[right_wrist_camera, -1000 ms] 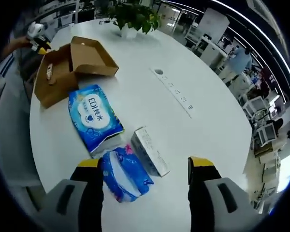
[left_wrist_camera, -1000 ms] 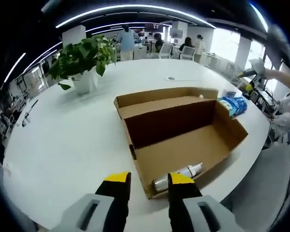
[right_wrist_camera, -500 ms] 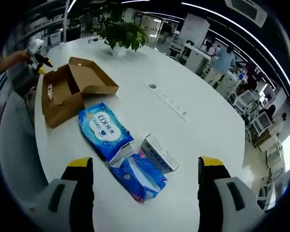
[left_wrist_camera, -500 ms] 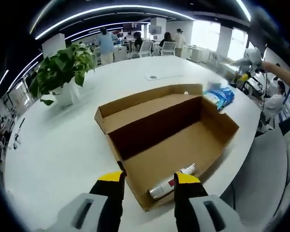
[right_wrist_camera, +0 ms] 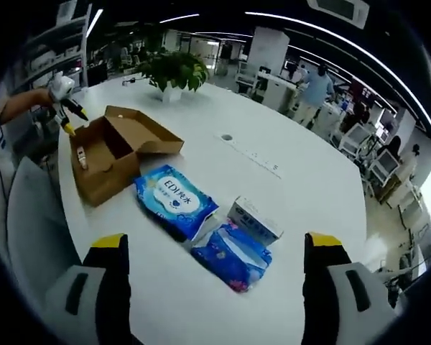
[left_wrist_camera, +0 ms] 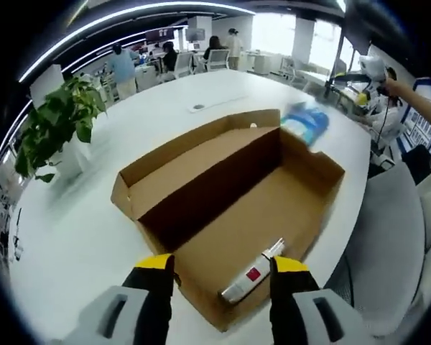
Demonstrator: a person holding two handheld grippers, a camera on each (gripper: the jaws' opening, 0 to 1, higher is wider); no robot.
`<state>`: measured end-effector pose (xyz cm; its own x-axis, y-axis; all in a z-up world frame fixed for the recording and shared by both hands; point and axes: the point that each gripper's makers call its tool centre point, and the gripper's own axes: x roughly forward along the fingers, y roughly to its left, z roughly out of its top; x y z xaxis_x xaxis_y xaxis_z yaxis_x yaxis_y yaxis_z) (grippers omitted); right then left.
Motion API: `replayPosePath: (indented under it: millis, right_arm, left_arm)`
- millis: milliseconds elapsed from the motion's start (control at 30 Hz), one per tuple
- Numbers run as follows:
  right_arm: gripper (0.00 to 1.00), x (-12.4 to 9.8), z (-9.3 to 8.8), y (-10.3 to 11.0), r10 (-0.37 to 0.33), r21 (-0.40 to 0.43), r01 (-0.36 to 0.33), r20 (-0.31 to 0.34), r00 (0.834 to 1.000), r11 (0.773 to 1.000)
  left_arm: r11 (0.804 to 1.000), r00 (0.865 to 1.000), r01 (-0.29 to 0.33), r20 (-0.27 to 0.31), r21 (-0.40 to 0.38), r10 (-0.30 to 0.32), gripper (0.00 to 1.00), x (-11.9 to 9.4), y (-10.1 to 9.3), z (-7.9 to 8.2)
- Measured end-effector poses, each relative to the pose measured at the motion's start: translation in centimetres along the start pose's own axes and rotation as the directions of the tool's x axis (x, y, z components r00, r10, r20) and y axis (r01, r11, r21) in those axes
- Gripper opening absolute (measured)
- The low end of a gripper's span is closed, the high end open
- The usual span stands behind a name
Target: Operate the shoe box by opening the lid, removing the specified soft item, and placing it in the target area until the item is outside and the box remains undamaged.
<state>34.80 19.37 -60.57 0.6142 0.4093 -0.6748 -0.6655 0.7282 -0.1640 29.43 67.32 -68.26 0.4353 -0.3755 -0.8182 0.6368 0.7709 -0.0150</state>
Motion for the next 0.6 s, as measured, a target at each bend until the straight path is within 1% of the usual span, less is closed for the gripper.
replayPosePath:
  millis: [133,367,400,567,600]
  right_arm:
    - [0.96,-0.6,-0.3,0.9,-0.005,0.017,0.005,0.013,1.000,1.000]
    - [0.96,-1.5,-0.8,2.9,-0.011,0.043,0.010,0.037,0.999,0.999]
    - [0.96,-1.7,-1.0,3.3,-0.015,0.050,0.013,0.036,0.999,0.999]
    - [0.96,-2.3,-1.4,4.8,-0.017,0.077,0.013,0.050,0.999,0.997]
    - [0.96,-2.3,-1.5,5.0,-0.019,0.079,0.015,0.051,0.999,0.997]
  left_arm:
    - [0.999,0.999,0.033,-0.020,0.029,-0.032,0.59,0.8,-0.2,0.5]
    - [0.992,0.994,0.090,-0.065,0.087,-0.084,0.63,2.0,-0.4,0.8]
    - [0.989,0.993,0.103,-0.071,0.108,-0.095,0.64,2.0,-0.7,1.0]
    - [0.979,0.986,0.142,-0.105,0.147,-0.127,0.66,2.8,-0.8,1.1]
    - [0.974,0.984,0.154,-0.115,0.165,-0.136,0.67,2.9,-0.9,1.1]
